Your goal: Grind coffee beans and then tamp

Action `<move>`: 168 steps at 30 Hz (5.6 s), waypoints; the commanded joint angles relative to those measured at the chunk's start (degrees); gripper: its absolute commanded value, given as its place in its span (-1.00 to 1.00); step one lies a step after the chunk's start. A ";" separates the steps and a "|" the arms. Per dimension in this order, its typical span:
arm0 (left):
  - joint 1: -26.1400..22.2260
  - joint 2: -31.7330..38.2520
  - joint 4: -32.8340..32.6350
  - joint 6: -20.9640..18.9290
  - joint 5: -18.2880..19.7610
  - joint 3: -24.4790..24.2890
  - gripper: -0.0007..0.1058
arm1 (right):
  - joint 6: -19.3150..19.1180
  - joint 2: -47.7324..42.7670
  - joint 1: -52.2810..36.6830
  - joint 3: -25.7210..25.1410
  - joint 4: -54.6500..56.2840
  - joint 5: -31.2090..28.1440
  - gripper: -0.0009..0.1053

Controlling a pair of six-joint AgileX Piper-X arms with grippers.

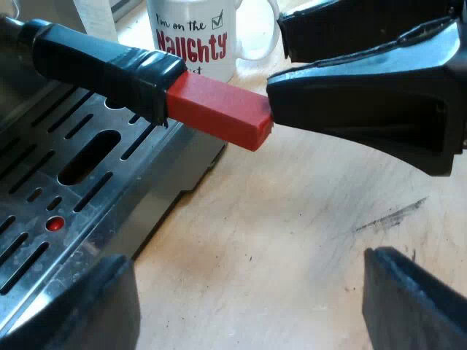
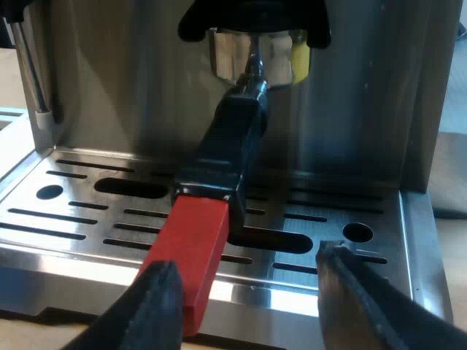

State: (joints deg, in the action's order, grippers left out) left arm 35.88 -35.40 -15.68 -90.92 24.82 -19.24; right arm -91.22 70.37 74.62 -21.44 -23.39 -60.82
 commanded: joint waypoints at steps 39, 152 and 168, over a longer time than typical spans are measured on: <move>0.25 1.45 0.13 -0.65 -0.69 -0.04 0.25 | -0.34 -8.23 5.68 -1.63 2.84 -6.61 -0.12; 0.25 21.05 -11.47 -4.33 3.27 -0.04 0.25 | 29.33 11.56 -17.10 -33.02 56.67 37.04 -0.26; 0.25 21.05 -13.62 -3.91 3.27 -0.04 0.25 | 25.75 11.56 -17.10 -33.02 56.67 37.04 -0.98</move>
State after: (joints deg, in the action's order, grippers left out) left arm 35.96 -14.65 -29.49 -94.75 27.78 -19.17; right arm -62.83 82.09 57.43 -54.03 35.33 -24.63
